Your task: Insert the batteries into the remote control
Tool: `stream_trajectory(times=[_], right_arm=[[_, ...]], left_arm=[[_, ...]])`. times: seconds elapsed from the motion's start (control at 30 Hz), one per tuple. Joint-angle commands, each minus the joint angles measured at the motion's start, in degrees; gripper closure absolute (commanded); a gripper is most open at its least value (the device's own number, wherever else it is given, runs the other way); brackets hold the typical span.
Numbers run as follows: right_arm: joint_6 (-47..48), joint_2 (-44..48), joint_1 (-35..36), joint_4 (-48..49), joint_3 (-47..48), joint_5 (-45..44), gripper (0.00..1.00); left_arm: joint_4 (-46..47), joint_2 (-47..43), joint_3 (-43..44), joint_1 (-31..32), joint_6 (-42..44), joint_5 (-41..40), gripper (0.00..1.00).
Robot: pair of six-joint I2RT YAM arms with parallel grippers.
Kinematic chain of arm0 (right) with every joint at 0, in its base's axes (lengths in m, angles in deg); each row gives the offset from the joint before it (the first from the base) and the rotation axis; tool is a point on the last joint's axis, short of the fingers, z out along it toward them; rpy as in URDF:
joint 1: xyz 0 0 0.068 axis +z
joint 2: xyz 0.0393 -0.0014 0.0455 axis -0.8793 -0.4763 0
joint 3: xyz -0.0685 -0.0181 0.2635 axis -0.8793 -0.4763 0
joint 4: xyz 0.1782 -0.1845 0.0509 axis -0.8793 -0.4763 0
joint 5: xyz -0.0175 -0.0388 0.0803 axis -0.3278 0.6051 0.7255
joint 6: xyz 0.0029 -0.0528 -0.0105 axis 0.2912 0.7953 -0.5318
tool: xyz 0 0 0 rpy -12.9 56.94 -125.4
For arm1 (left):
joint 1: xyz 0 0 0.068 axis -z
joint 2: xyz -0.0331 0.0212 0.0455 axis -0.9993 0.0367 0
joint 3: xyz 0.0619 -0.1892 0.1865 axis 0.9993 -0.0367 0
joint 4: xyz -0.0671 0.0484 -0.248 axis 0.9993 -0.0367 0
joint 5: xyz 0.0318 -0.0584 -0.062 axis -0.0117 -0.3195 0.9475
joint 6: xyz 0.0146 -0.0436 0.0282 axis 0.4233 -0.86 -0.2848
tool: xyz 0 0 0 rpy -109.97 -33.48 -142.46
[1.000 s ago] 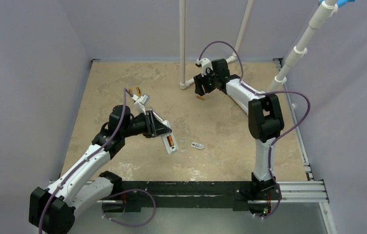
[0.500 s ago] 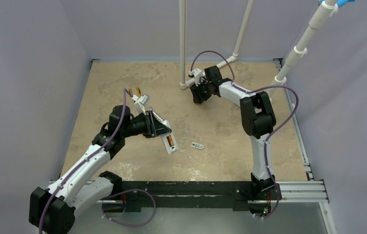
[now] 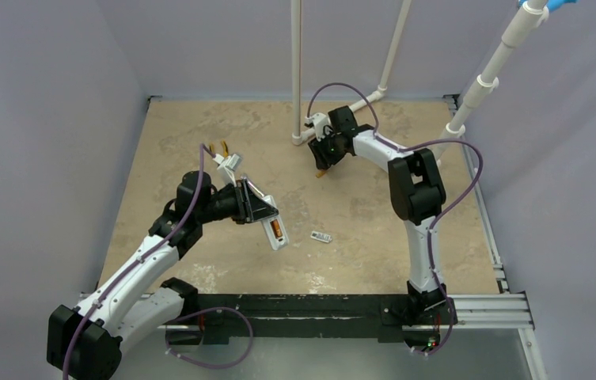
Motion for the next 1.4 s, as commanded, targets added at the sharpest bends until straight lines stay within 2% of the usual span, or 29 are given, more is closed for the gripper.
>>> stream_trajectory(times=[0.0,0.17,0.37,0.63,0.97,1.2,1.37], right_arm=[[-1.9,2.3,1.0,-2.2,-1.4,-2.1,0.57],[-8.4,3.7,1.6,-0.3,-2.9,-3.9,0.52],[-32.6,7.2,1.5,10.2,-8.4,-9.4,0.44],[-52.4,10.8,1.4,11.8,-12.7,-14.8,0.38],[-61.9,15.9,2.4,7.2,-19.4,-24.1,0.36],[-62.9,9.6,6.9,-1.7,-12.5,-31.5,0.35],[-64.6,7.9,9.1,-2.7,-11.6,-34.2,0.35]], left_arm=[[3.2,-0.7,-0.2,-0.3,-0.7,0.0,1.0],[3.3,-0.4,-0.1,-0.3,-0.8,0.2,1.0],[4.1,0.4,-0.2,-0.3,-1.0,0.5,1.0],[3.7,-0.6,-0.7,-0.3,-0.8,0.2,1.0],[3.8,-1.1,-1.1,-0.3,-0.8,-0.1,1.0],[4.3,0.0,-1.3,-0.3,-1.3,0.4,1.0],[6.5,-0.1,-1.4,-0.3,-1.9,0.4,1.0]])
